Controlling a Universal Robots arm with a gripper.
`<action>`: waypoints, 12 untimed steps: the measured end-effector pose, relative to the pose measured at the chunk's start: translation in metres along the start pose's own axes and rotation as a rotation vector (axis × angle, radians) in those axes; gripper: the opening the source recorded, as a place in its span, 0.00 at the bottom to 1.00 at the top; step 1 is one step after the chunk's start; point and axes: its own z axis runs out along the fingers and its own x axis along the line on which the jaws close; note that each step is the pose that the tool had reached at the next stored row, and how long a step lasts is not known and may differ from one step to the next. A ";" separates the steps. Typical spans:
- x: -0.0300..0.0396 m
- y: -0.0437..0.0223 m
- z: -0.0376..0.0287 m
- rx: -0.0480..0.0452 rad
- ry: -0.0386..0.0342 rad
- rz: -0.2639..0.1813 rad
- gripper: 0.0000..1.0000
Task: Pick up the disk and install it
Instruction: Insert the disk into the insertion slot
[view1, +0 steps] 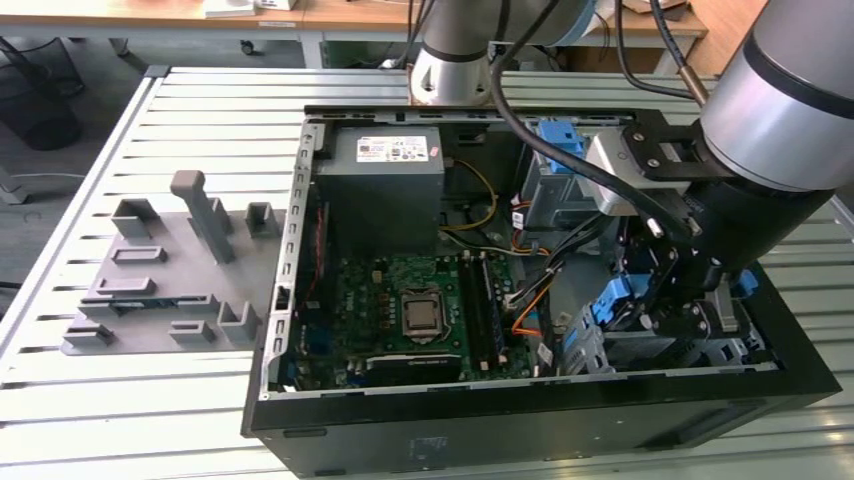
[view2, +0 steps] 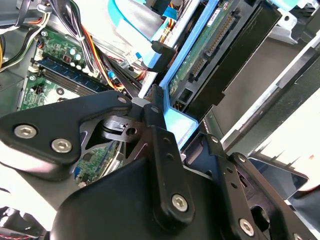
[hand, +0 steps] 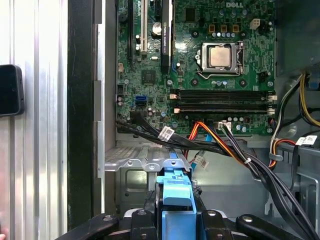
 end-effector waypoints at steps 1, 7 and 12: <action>0.0000 0.0000 0.0000 0.0000 0.0000 0.000 0.36; 0.0000 0.0000 0.0003 0.0001 0.0001 0.000 0.38; 0.0000 0.0000 0.0005 0.0000 -0.0001 0.000 0.50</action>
